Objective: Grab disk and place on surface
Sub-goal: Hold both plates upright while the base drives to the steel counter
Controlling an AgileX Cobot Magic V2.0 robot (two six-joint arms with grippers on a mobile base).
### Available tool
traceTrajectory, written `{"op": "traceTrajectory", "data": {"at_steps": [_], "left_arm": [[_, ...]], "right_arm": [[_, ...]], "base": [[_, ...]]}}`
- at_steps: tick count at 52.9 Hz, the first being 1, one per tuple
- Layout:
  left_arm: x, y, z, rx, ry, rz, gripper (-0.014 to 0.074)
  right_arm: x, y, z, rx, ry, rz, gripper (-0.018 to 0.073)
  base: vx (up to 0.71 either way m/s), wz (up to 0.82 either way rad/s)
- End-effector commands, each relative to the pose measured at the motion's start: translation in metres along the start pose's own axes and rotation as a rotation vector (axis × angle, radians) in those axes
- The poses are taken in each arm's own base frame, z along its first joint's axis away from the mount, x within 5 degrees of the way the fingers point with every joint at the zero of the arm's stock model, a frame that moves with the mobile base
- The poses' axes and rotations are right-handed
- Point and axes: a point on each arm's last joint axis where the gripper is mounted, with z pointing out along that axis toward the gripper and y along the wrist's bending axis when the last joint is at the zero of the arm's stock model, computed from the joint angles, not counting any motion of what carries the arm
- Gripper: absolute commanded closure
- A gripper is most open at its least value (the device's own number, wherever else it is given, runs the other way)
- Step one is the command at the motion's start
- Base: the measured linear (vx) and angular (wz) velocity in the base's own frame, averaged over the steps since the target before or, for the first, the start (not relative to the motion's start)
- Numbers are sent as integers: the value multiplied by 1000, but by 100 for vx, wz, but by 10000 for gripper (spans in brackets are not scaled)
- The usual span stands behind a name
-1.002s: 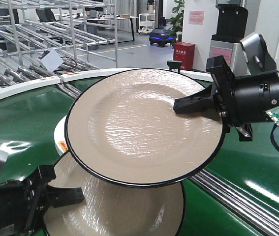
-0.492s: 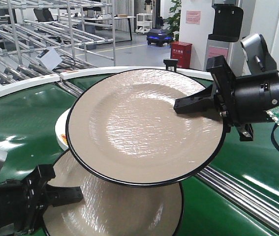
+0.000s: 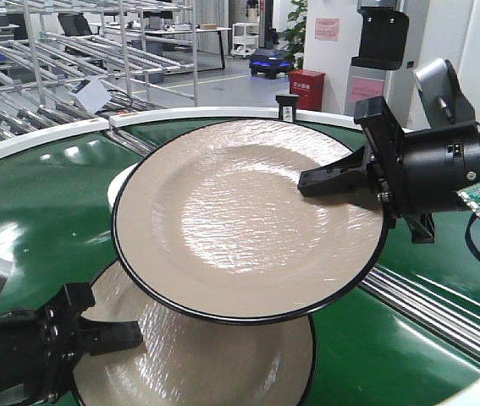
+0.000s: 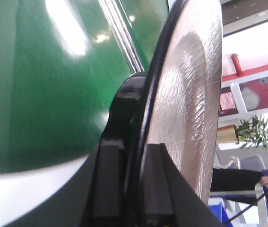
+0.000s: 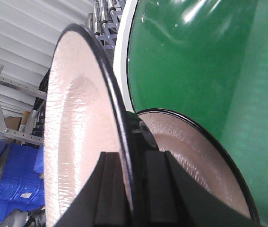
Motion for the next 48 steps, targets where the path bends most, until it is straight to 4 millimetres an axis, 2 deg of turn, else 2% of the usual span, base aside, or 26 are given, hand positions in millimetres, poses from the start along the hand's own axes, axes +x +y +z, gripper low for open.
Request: {"op": "traceTrajectory", "data": {"at_steps": [1,24,48], "left_arm": [[-5,-21,-8,102,-40,-45,595],[-5,-21,-8,103,-39,-46,595],[-5,-21,-8,103,-40,-46,595]], "right_arm": [[-7,31,-18,-129,-112,12,568],[-7,31,-18,-129,-111,12,568],[-7,31,-18,-129,-111,12,568]], "base": [[-31,-11],[-32,-23],[-21,-58]]}}
